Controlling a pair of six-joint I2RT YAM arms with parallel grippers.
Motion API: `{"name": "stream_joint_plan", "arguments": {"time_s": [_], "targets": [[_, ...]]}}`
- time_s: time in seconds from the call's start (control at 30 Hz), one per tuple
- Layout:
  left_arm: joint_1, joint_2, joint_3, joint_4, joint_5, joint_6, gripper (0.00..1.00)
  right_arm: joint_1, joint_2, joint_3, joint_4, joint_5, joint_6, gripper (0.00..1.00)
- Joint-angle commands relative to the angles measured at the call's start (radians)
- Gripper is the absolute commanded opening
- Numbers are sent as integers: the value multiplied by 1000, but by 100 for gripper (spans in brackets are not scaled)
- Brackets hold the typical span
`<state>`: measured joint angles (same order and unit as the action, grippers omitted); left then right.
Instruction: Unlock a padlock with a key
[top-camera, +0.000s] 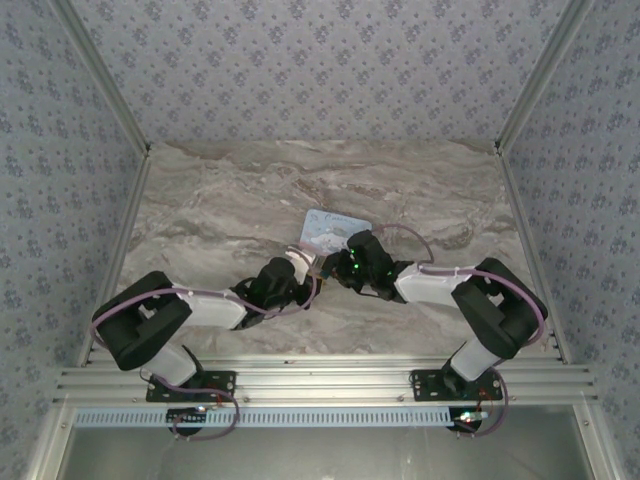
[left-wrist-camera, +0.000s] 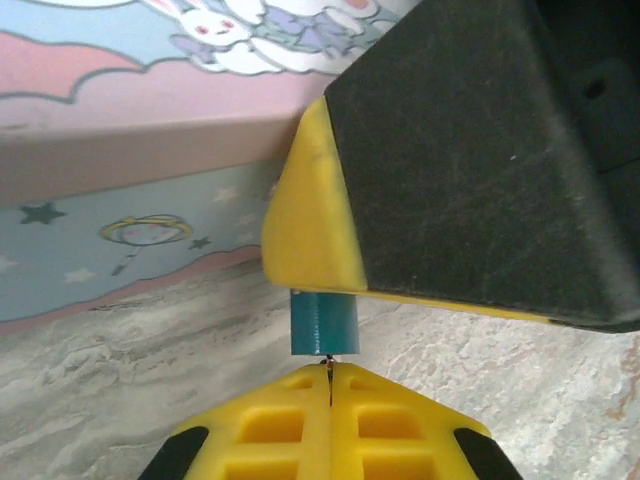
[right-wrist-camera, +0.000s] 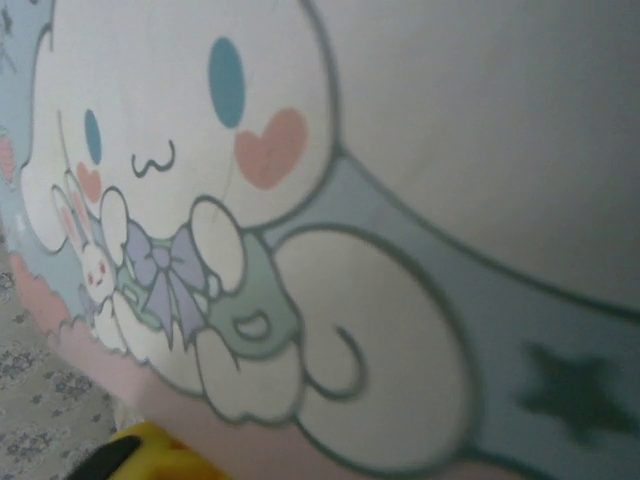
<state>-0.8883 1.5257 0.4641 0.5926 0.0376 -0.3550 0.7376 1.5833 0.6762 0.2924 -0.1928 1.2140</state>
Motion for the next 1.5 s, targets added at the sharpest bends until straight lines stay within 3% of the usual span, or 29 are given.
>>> {"name": "stream_joint_plan", "arguments": {"time_s": [0.0,0.13,0.4,0.6,0.9,1.23,1.47], "targets": [[-12,-4,12,-60,-7,50,0,23,-19,13,-83,-83,50,46],[-10,-9,5,-62,-25,38,0,22,-52,11,-104,-61,50,59],[-1,-33,-11,-65,-33,24,0,29,-152,2,-175,10,38,63],[6,-48,-15,-68,-36,-7,0,57,-180,-20,-183,64,49,63],[31,-80,1,-152,-29,-158,0,86,-172,-66,-115,119,94,61],[31,-65,-18,-76,47,-352,0,115,-112,-66,-30,123,131,59],[30,-46,-27,-19,105,-386,0,119,-85,-73,-7,122,143,57]]}}
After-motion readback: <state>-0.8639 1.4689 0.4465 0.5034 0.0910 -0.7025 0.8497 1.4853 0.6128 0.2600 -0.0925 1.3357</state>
